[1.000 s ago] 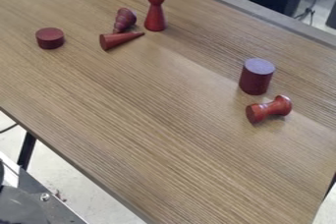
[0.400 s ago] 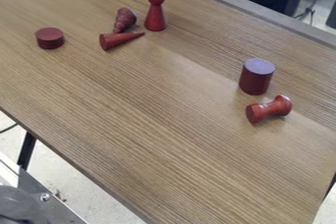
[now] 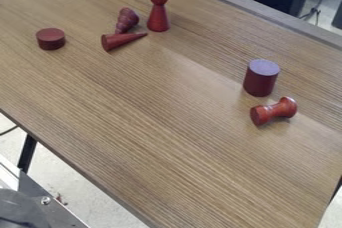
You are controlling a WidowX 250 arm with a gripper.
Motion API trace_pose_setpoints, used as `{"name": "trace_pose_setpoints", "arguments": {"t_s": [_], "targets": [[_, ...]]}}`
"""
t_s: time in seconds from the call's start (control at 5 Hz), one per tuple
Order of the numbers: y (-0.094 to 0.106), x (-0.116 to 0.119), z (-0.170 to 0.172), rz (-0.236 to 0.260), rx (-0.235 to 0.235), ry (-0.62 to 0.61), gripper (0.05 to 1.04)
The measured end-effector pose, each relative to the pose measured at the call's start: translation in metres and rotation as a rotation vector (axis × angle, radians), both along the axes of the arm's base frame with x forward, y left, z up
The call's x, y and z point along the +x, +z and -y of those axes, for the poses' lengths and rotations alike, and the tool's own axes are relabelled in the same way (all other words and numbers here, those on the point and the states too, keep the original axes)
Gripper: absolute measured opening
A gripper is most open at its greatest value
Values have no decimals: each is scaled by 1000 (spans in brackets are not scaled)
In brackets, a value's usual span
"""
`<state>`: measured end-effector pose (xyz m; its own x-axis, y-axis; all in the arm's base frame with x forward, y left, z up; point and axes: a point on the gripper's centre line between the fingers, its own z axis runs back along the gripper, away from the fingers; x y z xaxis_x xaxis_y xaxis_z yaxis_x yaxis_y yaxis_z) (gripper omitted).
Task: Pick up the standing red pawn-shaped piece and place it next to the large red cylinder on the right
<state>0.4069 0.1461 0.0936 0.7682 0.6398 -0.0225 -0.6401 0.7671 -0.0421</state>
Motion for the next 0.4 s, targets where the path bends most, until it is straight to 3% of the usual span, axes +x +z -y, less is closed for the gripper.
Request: {"name": "trace_pose_setpoints", "arguments": {"t_s": [0.4], "targets": [[-9, -1, 2, -13, -26, 8, 1000]]}}
